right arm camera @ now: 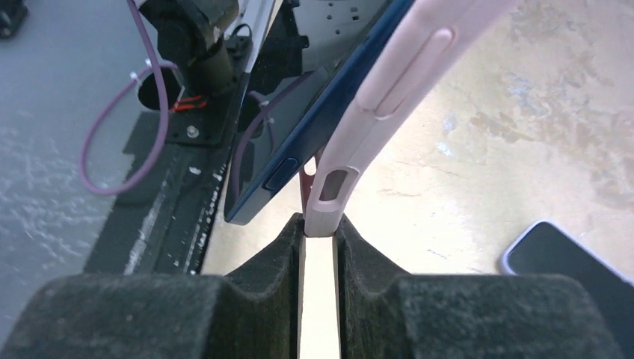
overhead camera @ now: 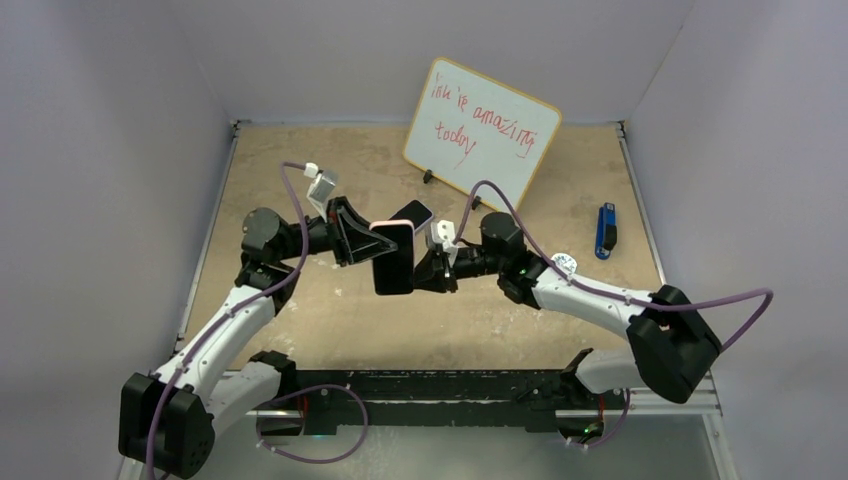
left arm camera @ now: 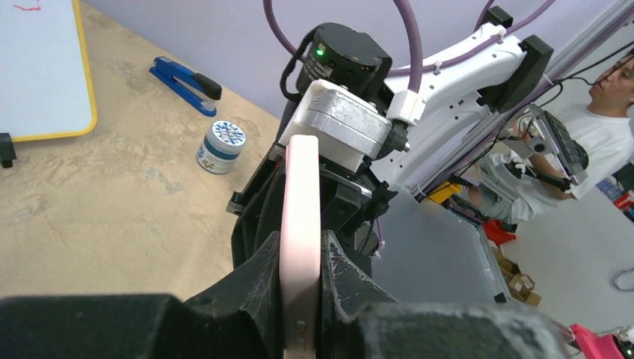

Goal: Take the phone out of the phone case
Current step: Remove the phone case from the phone.

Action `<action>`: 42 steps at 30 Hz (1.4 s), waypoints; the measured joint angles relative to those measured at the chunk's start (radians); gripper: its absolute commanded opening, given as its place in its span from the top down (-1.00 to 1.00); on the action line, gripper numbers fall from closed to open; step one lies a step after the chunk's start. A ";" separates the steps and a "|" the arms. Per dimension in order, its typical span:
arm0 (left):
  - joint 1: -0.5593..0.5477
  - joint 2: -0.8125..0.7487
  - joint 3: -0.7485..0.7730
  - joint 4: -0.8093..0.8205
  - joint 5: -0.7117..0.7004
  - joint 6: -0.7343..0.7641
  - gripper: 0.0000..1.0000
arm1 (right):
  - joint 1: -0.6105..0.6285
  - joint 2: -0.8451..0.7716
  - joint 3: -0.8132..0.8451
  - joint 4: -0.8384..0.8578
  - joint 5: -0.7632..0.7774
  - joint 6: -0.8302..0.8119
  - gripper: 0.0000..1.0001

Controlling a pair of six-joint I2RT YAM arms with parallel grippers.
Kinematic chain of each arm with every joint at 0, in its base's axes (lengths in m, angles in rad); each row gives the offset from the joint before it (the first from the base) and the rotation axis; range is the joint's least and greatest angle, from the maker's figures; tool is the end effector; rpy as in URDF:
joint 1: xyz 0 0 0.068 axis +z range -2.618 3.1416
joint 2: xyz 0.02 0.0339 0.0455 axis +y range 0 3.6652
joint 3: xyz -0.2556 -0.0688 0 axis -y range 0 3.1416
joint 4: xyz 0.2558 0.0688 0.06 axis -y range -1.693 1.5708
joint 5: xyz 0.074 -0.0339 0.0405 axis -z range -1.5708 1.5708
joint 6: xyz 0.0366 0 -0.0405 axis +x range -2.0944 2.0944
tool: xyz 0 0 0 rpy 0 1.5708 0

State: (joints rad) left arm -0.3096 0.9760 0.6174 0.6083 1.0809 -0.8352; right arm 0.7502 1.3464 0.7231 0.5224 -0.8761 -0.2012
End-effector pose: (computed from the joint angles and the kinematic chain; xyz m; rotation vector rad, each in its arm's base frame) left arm 0.2052 -0.0995 0.3142 0.6473 1.5535 -1.6005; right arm 0.2023 0.2270 0.2523 -1.3560 1.1297 1.1310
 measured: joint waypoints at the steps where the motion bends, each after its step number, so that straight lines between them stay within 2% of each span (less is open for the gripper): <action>1: 0.000 0.000 -0.005 0.000 -0.006 0.000 1.00 | 0.000 0.000 -0.016 0.037 0.005 0.054 0.57; 6: -0.003 0.002 -0.051 0.034 -0.039 -0.018 1.00 | 0.001 0.000 -0.068 0.218 0.050 0.284 0.51; 13: -0.005 0.007 -0.100 0.127 -0.058 -0.088 1.00 | -0.007 0.001 -0.093 0.375 0.089 0.502 0.49; 17: -0.005 0.024 -0.116 0.192 -0.084 -0.119 1.00 | -0.016 0.037 -0.093 0.473 0.090 0.603 0.64; 23: -0.005 0.100 -0.142 0.213 -0.122 -0.148 1.00 | -0.027 0.111 -0.145 0.591 0.110 0.719 0.98; 27: -0.011 0.160 -0.145 0.187 -0.132 -0.148 1.00 | -0.027 0.142 -0.205 0.652 0.159 0.784 1.00; 31: -0.027 0.220 -0.145 0.151 -0.153 -0.123 0.74 | -0.026 0.157 -0.265 0.692 0.213 0.826 1.00; 36: -0.041 0.314 -0.144 0.111 -0.198 -0.101 0.24 | -0.024 0.175 -0.322 0.691 0.291 0.852 1.00; 42: -0.037 0.427 -0.144 0.012 -0.342 -0.050 -0.18 | -0.031 0.220 -0.371 0.694 0.382 0.857 1.00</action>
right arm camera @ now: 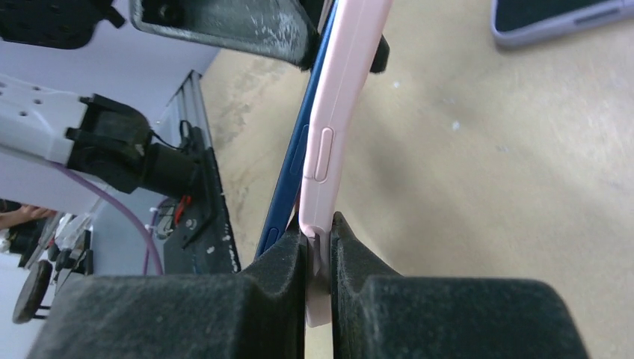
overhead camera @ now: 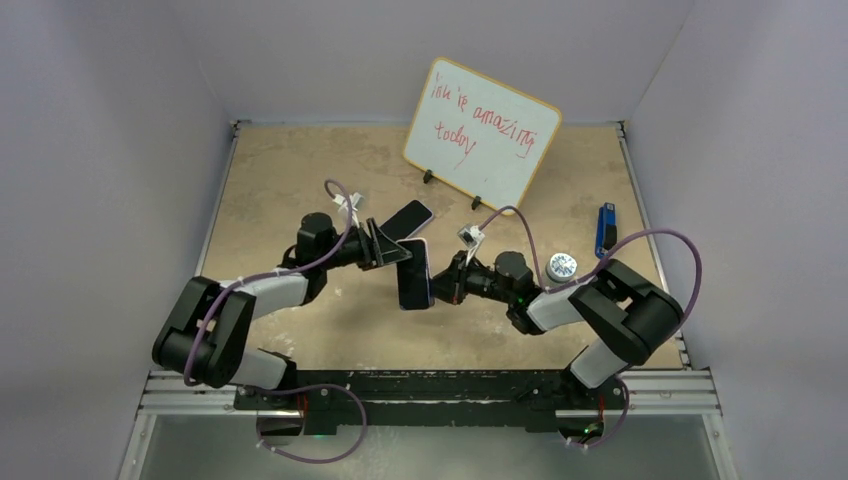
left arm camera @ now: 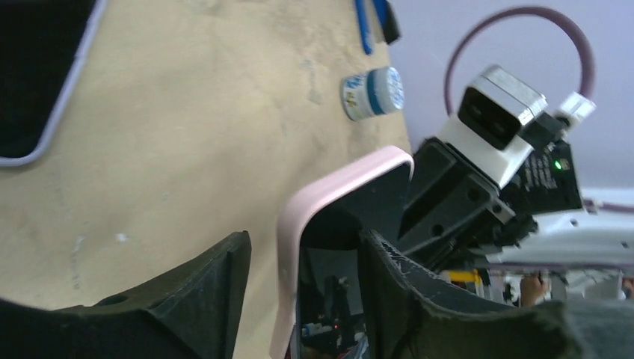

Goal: Take the phone out of the phone case
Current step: Remove the phone case from the phone.

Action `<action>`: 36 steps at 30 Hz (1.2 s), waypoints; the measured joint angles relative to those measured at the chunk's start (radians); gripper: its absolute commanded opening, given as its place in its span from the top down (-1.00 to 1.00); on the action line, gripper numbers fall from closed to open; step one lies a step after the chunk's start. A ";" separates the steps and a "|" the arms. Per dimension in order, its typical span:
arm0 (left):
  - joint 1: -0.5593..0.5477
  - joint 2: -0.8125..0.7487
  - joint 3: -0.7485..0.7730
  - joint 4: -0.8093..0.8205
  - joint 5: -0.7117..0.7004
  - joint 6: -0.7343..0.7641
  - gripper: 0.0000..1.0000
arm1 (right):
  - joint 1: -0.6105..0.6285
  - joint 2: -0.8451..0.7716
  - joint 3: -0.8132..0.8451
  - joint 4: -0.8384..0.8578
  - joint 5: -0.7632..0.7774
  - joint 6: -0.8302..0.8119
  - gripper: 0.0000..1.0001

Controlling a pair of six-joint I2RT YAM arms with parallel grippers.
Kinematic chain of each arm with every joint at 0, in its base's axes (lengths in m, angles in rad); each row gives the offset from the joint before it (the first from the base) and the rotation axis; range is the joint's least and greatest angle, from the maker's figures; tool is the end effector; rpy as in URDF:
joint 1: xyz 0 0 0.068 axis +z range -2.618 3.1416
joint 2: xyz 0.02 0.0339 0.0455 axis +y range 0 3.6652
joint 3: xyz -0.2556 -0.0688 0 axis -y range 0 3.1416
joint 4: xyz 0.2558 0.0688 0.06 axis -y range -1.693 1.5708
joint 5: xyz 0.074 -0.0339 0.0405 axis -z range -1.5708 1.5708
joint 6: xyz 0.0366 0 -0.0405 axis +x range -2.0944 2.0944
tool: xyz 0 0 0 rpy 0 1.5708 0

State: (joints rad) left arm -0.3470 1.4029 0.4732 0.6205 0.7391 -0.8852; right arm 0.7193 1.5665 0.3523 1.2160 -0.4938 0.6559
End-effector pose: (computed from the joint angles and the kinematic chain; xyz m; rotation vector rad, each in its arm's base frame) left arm 0.2499 -0.1166 0.1656 0.0138 2.0980 -1.4902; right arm 0.1922 0.1914 0.1505 -0.4876 1.7019 1.4257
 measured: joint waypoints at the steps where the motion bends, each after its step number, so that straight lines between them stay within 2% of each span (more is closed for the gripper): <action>1: 0.001 0.010 0.000 -0.014 -0.020 0.008 -0.23 | -0.001 0.014 -0.006 0.002 0.010 0.004 1.00; 7: 0.004 0.045 0.008 -0.110 -0.148 0.047 -0.47 | -0.001 0.099 -0.018 0.011 0.057 0.044 1.00; 13: -0.038 -0.017 0.087 -0.328 -0.351 0.159 -0.55 | -0.012 0.162 -0.018 0.002 0.111 0.135 1.00; 21: -0.230 -0.178 0.176 -0.592 -0.676 0.311 -0.55 | -0.020 0.171 0.007 -0.109 0.156 0.228 1.00; 23: -0.311 -0.189 0.191 -0.652 -0.776 0.352 -0.55 | -0.020 0.159 0.020 -0.153 0.163 0.238 1.00; 29: -0.577 -0.188 0.223 -0.779 -1.046 0.434 -0.55 | -0.020 0.077 0.047 -0.305 0.197 0.250 1.00; 36: -0.787 -0.069 0.306 -0.826 -1.278 0.493 -0.56 | -0.020 0.060 0.072 -0.391 0.219 0.251 1.00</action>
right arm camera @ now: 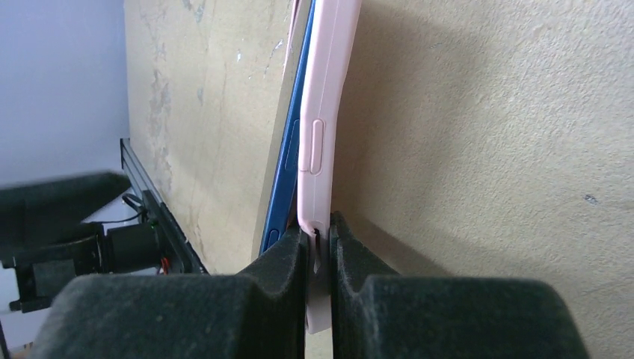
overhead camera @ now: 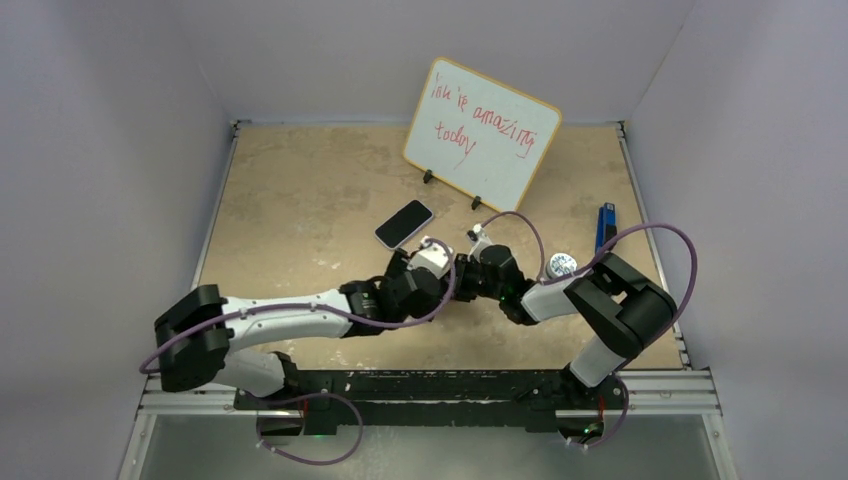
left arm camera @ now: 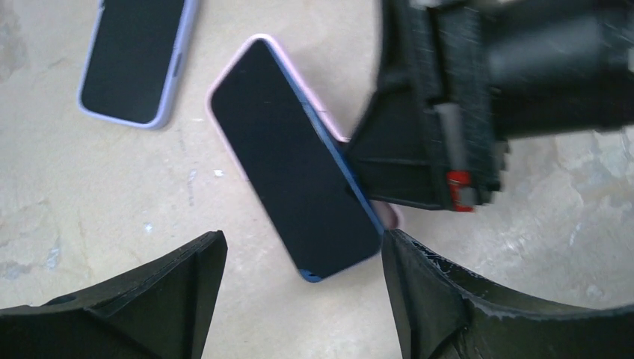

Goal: Take the phone out of the phone case
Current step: Remove the phone case from the phone.

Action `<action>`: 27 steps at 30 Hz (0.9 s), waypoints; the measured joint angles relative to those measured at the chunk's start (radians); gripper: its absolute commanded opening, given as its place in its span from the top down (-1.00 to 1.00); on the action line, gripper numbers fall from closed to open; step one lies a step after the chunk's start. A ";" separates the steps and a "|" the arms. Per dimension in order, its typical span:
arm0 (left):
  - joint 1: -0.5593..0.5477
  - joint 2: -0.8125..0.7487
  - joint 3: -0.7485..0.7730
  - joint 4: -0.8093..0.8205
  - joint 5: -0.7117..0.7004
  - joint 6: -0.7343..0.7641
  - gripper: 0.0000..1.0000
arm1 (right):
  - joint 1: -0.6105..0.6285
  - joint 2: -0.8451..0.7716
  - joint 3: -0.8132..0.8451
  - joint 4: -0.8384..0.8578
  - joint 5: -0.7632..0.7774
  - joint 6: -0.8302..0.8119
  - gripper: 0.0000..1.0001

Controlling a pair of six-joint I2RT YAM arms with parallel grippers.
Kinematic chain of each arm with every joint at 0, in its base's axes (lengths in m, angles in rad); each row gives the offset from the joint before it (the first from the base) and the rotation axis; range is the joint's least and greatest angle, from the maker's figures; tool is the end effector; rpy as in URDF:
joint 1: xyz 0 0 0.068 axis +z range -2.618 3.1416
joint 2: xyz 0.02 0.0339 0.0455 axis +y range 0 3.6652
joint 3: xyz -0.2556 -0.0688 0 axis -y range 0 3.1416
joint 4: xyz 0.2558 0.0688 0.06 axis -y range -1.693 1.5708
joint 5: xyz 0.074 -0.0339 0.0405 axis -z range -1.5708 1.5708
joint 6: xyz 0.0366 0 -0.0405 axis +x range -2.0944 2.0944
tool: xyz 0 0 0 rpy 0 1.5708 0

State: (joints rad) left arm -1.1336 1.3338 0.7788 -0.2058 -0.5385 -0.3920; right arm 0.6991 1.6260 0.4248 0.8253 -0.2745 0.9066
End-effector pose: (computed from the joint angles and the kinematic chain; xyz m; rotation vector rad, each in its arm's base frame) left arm 0.1378 -0.2506 0.2055 0.5539 2.1419 -0.2125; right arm 0.2110 0.1904 0.1118 0.0219 2.1773 1.2690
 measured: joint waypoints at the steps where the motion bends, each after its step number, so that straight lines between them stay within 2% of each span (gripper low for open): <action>1: -0.031 0.031 0.016 0.000 -0.028 0.011 -0.56 | 0.000 0.000 0.003 -0.008 0.000 0.002 1.00; 4: -0.104 0.117 0.055 -0.005 -0.085 0.031 -0.56 | 0.000 0.002 0.009 -0.019 0.000 0.007 1.00; 9: -0.163 0.221 0.097 -0.013 -0.143 0.052 -0.50 | 0.000 0.005 0.011 -0.021 -0.005 0.021 1.00; 21: -0.171 0.295 0.143 -0.096 -0.269 0.039 -0.14 | 0.000 0.039 0.026 -0.014 -0.017 0.040 1.00; 27: -0.172 0.311 0.147 -0.109 -0.296 0.033 -0.10 | -0.001 0.041 0.032 -0.007 -0.031 0.047 1.00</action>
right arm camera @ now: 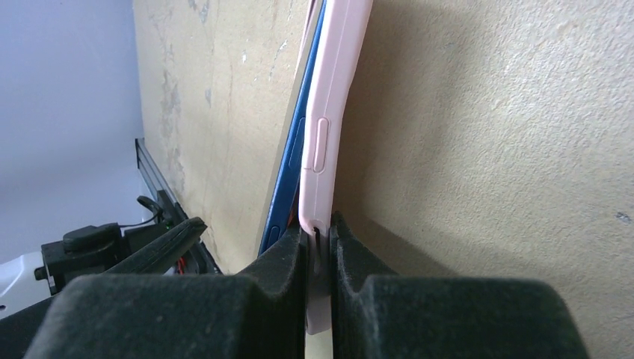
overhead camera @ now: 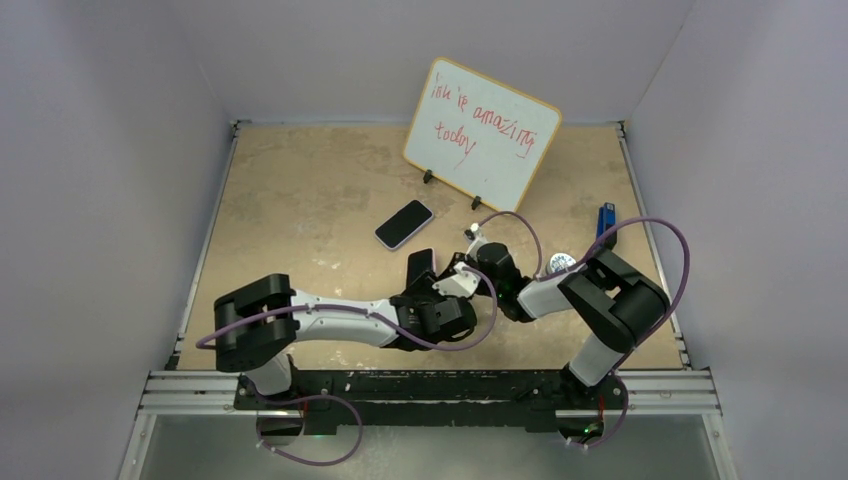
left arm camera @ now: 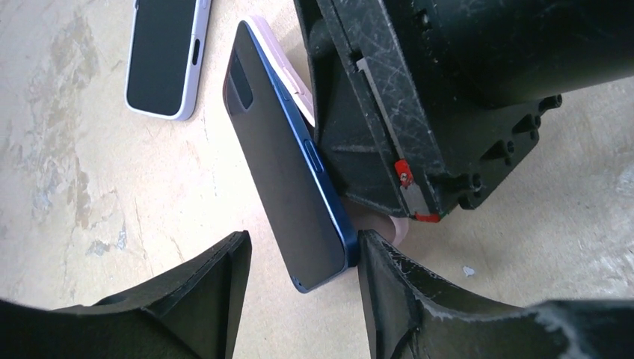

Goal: Take the phone out of the phone case
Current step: Remove the phone case from the phone.

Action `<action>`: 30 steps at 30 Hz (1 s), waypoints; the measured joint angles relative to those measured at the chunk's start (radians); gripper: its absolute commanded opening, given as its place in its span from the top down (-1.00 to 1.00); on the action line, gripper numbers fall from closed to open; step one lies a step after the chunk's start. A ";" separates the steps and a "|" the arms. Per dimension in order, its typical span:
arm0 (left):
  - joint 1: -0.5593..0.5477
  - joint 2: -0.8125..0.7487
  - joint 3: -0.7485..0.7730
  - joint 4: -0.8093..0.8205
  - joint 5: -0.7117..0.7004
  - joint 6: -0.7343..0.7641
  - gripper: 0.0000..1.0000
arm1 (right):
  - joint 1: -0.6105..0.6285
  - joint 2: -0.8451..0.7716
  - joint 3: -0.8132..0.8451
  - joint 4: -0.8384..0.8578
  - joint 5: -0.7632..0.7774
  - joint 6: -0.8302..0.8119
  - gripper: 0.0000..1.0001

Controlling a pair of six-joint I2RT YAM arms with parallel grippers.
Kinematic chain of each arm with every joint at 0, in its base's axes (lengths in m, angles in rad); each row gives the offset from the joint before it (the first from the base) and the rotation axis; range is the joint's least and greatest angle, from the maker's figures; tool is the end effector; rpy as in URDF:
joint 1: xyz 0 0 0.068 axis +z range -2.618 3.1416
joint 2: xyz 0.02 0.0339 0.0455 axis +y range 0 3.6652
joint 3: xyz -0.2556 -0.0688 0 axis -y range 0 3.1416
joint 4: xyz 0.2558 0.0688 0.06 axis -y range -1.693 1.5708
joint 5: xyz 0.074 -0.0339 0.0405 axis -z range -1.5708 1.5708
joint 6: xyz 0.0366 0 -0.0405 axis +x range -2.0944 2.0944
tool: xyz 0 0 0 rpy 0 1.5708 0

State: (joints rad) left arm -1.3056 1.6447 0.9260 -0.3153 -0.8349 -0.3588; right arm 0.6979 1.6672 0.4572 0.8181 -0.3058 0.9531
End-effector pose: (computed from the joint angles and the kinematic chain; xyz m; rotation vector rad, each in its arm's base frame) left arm 0.1104 -0.3030 0.1604 0.7562 2.0587 0.2073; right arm 0.2164 0.1959 0.1082 0.0552 2.2142 1.3131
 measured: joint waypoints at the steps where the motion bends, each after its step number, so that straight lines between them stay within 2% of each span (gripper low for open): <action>1: 0.000 0.006 0.002 0.000 -0.006 0.000 -0.10 | 0.000 0.000 0.000 0.002 -0.001 0.001 1.00; 8: -0.001 0.131 0.064 -0.023 -0.082 -0.006 -0.05 | -0.008 0.026 0.001 0.018 -0.011 0.017 1.00; 12: -0.007 0.161 0.075 -0.026 -0.110 -0.017 0.49 | -0.014 0.037 0.000 0.030 -0.023 0.033 1.00; 17: -0.020 0.167 0.087 -0.079 -0.150 -0.016 0.97 | -0.009 0.036 -0.001 0.084 -0.026 0.051 1.00; 21: -0.027 0.128 0.089 -0.136 -0.194 -0.025 1.00 | -0.007 0.034 -0.003 0.105 -0.025 0.065 1.00; 30: -0.065 -0.032 0.093 -0.218 -0.121 -0.052 1.00 | -0.045 0.031 -0.037 0.093 0.003 0.076 1.00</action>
State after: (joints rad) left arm -1.3708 1.6123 1.0195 -0.5331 -0.9558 -0.4110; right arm 0.6525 1.6978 0.4206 0.9112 -0.3023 1.0294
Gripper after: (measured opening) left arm 0.091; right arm 0.108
